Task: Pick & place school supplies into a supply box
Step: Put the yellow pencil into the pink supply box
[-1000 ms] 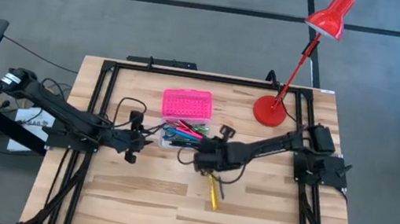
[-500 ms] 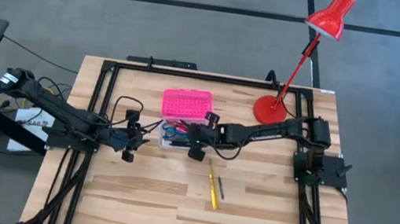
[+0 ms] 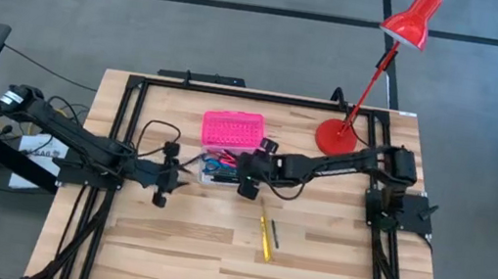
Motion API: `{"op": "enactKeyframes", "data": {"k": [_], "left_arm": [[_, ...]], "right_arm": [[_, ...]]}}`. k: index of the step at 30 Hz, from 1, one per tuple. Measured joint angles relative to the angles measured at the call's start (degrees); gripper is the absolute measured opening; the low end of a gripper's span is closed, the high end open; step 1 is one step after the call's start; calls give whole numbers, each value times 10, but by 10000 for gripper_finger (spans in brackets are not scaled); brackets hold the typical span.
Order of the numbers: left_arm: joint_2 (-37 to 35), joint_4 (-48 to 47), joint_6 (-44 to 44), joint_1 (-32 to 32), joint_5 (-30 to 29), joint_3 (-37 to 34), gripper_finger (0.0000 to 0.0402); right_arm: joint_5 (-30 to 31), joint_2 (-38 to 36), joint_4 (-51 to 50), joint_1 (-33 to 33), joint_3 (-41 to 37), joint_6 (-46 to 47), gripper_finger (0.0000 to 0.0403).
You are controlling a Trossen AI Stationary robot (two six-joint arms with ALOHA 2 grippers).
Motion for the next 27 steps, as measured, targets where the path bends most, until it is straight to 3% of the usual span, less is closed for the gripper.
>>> {"op": "enactKeyframes", "data": {"k": [5,9,13,17,22,27], "left_arm": [[51,130,100,0,119,0,137],[120,233,157,1,129,0,137],[208,362,213,9,133,0,137],[301,480,254,30,196,15,137],[419,474,257,66,290,107,137],[535,383,285,93,306,237,137]], "right_arm": [[87,-53,-121,54,0,94,173],[146,-89,-243,114,0,225,168],[165,-98,-355,180,0,367,159],[177,-97,-408,244,-21,482,151],[177,-96,-407,312,-75,609,141],[176,-96,-392,365,-126,718,134]]}}
